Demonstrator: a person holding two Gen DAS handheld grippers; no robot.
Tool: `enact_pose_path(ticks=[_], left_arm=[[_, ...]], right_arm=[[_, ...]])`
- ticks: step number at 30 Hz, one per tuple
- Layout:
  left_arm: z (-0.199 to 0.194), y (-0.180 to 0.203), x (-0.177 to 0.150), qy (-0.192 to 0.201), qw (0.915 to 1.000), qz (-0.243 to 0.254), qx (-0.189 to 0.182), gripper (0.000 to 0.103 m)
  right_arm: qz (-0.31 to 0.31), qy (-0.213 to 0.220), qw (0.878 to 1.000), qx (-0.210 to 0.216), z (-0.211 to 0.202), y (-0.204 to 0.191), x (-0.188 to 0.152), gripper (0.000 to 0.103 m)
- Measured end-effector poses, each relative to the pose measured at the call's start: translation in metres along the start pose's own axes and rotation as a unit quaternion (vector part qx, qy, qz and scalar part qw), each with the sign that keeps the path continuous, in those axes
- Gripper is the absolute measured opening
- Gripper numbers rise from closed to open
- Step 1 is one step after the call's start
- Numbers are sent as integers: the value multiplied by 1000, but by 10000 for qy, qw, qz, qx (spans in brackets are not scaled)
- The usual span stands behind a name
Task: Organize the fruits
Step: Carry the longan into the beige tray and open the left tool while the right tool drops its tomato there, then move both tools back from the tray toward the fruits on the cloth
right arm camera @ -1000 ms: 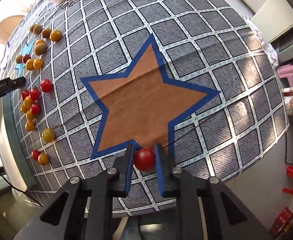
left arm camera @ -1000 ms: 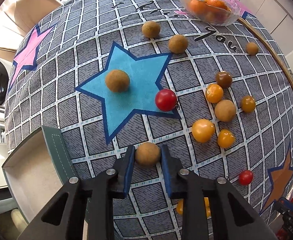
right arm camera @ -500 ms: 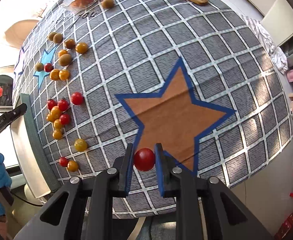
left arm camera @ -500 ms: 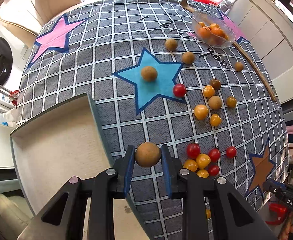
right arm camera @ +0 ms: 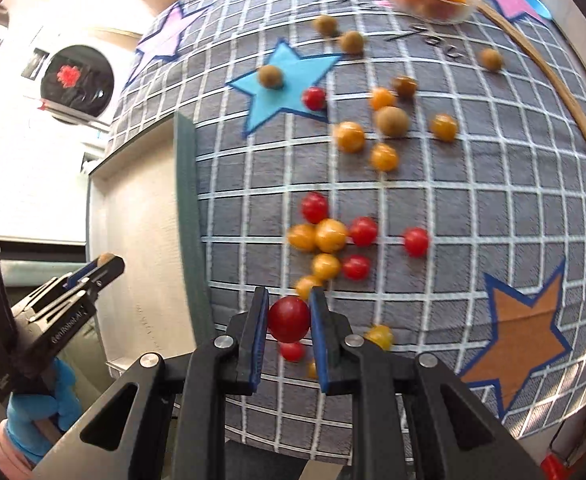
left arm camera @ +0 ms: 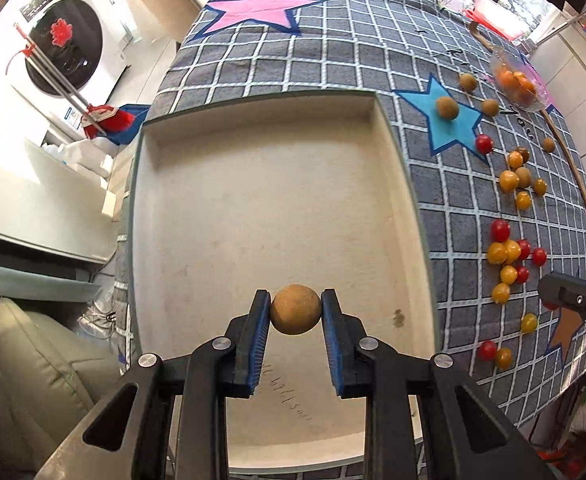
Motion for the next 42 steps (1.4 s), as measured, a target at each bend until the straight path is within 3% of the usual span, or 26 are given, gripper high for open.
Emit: enact_pose_path(ticks=[10, 21, 23, 24, 27, 29, 32, 36, 42], left_arm=[[25, -57, -41, -295, 9968, -646, 371, 28], [35, -46, -44, -253, 9971, -446, 566, 30], [34, -46, -43, -209, 9961, -429, 737, 60], [32, -46, -43, -144, 9967, -431, 668, 82], [29, -42, -45, -104, 9967, -267, 753, 82], [30, -42, -47, -181, 9966, -203, 778, 82], [28, -43, -49, -281, 9968, -234, 709, 82], [23, -43, -46, -335, 9967, -141, 722, 82], [8, -21, -24, -137, 9975, 242, 647, 82]], right_arm=[[-1145, -585, 9907, 454, 59, -113, 22, 22], [-1223, -1146, 9858, 91, 120, -138, 27, 23], [-1178, -1120, 9867, 91, 121, -139, 28, 24], [-1184, -1133, 9864, 83, 121, -139, 28, 24], [-1167, -1162, 9863, 110, 120, -138, 31, 34], [-1124, -1135, 9871, 136, 120, -138, 37, 56], [-1022, -1020, 9887, 393, 109, -138, 42, 77], [-947, -756, 9910, 569, 84, -133, 46, 81], [-611, -398, 9966, 391, 49, -97, 43, 82]])
Point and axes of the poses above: each gripper's, at about its wrist camera, not at the fingertips, and z roughly the way its jaws point, y to its right, x to its top, the point moved 2 cm from there along z, roughly the way its jaws point, and after that the axes turned 4 degrees about -z, right-handed, at the moved point
